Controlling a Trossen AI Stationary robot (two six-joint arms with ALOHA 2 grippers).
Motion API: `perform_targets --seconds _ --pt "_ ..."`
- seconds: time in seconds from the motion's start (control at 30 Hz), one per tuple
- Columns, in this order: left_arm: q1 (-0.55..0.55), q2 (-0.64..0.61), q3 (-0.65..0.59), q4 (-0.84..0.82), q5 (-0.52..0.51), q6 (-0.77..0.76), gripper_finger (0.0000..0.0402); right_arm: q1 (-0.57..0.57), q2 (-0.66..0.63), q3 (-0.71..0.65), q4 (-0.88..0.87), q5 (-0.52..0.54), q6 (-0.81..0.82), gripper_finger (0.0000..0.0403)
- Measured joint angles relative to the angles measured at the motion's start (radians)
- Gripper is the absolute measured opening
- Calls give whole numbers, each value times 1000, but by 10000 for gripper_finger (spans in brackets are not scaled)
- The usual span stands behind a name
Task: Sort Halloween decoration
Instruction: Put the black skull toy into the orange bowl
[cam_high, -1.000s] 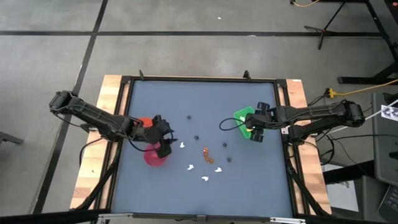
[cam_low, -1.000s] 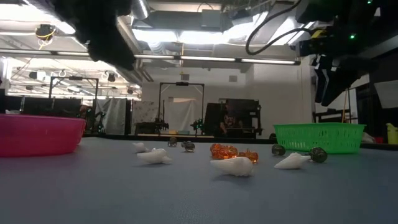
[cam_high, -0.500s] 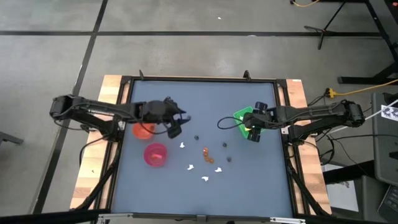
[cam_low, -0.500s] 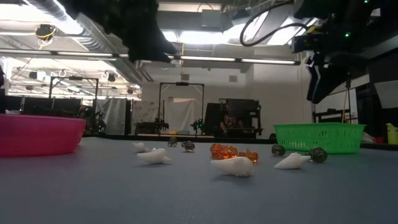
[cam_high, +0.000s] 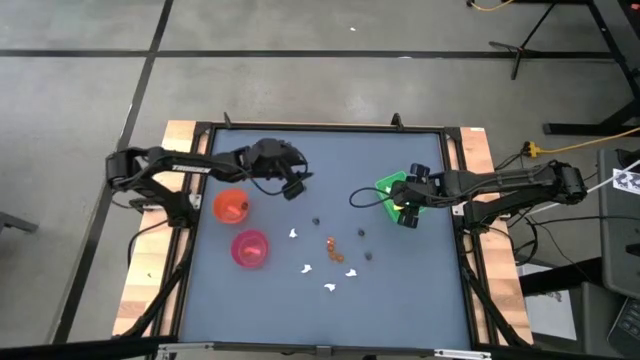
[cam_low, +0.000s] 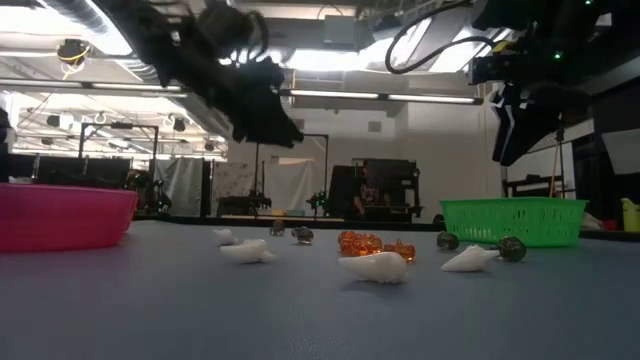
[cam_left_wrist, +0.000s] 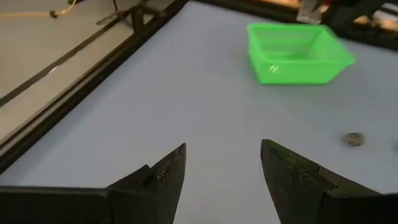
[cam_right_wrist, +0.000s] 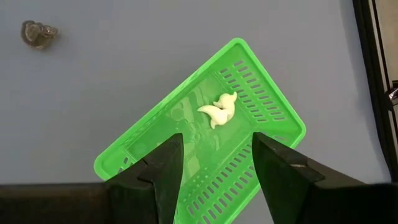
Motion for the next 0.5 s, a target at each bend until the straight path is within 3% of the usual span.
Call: perform_targets --seconds 0.5 --pt "60 219 0 6 47 86 192 0 0 0 1 0 0 191"
